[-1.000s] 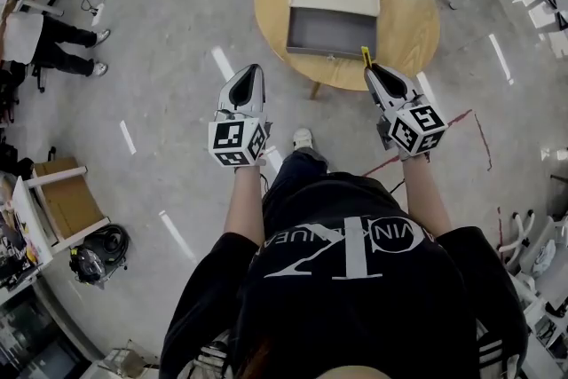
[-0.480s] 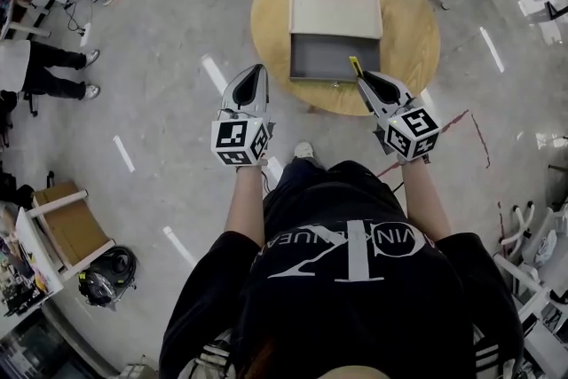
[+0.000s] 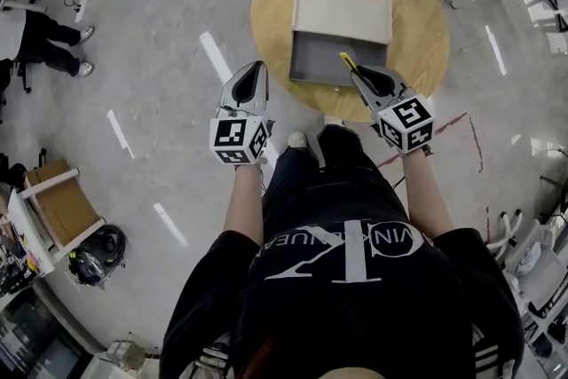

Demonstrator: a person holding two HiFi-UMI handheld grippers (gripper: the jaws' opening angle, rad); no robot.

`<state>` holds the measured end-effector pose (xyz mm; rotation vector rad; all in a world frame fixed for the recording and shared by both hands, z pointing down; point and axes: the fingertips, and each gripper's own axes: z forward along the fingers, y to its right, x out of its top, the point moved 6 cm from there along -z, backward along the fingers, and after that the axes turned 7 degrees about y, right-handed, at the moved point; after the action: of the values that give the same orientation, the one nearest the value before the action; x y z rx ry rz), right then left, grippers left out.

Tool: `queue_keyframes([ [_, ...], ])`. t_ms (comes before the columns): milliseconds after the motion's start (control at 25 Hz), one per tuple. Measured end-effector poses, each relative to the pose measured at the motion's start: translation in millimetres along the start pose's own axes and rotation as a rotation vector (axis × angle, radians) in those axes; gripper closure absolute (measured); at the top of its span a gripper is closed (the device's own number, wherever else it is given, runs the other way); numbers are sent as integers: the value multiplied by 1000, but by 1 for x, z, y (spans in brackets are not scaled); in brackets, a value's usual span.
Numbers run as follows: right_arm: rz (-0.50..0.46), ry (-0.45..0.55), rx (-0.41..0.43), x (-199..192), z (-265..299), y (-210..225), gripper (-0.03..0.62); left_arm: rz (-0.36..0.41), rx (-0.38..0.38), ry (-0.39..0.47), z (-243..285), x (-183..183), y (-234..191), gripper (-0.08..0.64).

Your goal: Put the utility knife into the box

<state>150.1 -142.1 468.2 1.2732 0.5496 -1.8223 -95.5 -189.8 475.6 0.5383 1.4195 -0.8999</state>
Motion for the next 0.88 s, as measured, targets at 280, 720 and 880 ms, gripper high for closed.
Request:
queue_keyframes([
  [280, -104, -147, 113, 0, 39, 1, 535, -13, 71, 2, 6, 3, -14, 554],
  [720, -221, -377, 229, -27, 76, 3, 535, -34, 116, -33, 12, -11, -17, 554],
  [880, -278, -435, 271, -36, 88, 3, 535, -48, 135, -44, 12, -19, -20, 554],
])
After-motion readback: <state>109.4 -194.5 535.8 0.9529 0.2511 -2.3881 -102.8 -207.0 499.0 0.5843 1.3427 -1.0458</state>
